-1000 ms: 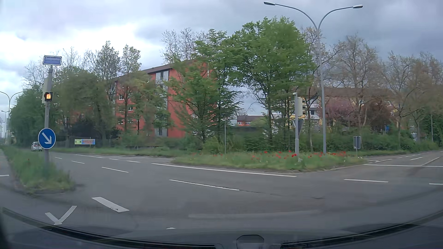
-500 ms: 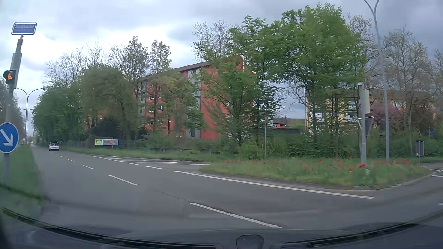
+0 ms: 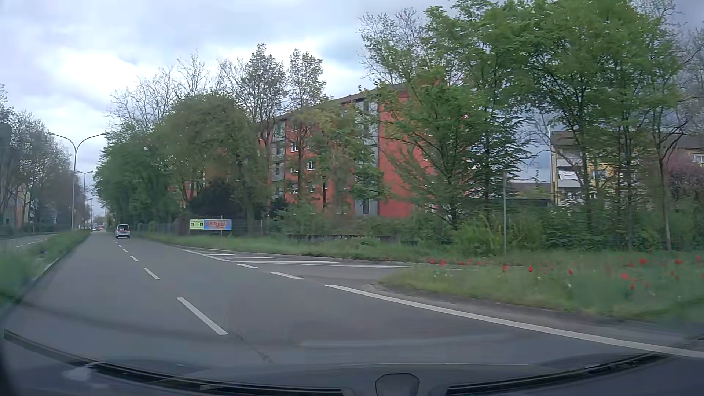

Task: Follow the waypoints while adhering to traffic rules and regulations

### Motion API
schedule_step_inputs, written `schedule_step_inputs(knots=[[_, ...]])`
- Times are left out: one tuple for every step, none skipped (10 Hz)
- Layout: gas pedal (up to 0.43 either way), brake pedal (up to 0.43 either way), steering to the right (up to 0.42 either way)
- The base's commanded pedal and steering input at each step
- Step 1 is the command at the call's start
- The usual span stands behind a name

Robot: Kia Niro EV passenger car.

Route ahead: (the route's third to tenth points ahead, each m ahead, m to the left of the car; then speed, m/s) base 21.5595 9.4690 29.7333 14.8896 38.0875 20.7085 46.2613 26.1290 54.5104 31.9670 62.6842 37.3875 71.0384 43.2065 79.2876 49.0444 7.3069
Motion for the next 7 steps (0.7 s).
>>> schedule_step_inputs(knots=[[0.209,0.0,-0.186],[0.209,0.0,-0.189],[0.209,0.0,-0.189],[0.209,0.0,-0.189],[0.209,0.0,-0.19],[0.209,0.0,-0.19],[0.209,0.0,-0.19]])
